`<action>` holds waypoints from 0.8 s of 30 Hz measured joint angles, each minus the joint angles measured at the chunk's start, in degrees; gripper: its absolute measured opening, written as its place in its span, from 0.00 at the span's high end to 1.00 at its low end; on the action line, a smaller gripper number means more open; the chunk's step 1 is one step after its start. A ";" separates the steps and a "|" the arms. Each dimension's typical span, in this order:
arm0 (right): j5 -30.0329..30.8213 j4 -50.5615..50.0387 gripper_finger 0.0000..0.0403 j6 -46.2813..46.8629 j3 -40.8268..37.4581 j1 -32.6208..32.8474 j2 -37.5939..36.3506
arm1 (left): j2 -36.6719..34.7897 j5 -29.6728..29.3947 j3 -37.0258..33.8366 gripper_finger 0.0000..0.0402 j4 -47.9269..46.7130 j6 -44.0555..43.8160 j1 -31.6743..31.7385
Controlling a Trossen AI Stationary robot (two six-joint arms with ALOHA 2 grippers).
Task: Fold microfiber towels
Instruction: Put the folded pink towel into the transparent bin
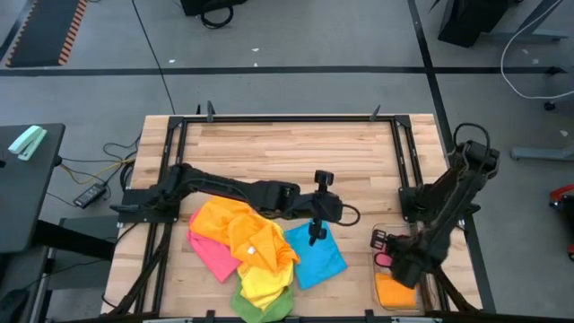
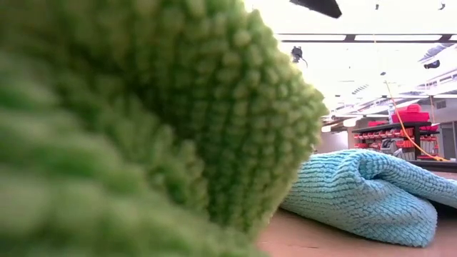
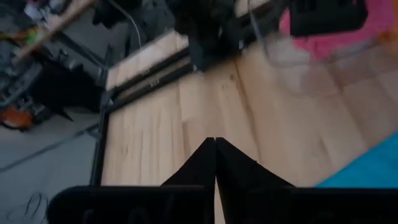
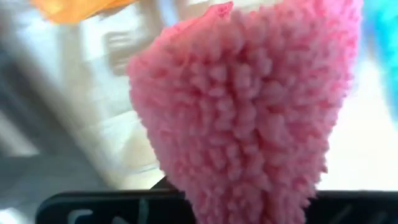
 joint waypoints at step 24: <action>25.04 12.98 0.90 2.58 -7.48 10.59 6.99 | -4.67 -0.01 -0.11 0.96 6.26 -1.19 -1.25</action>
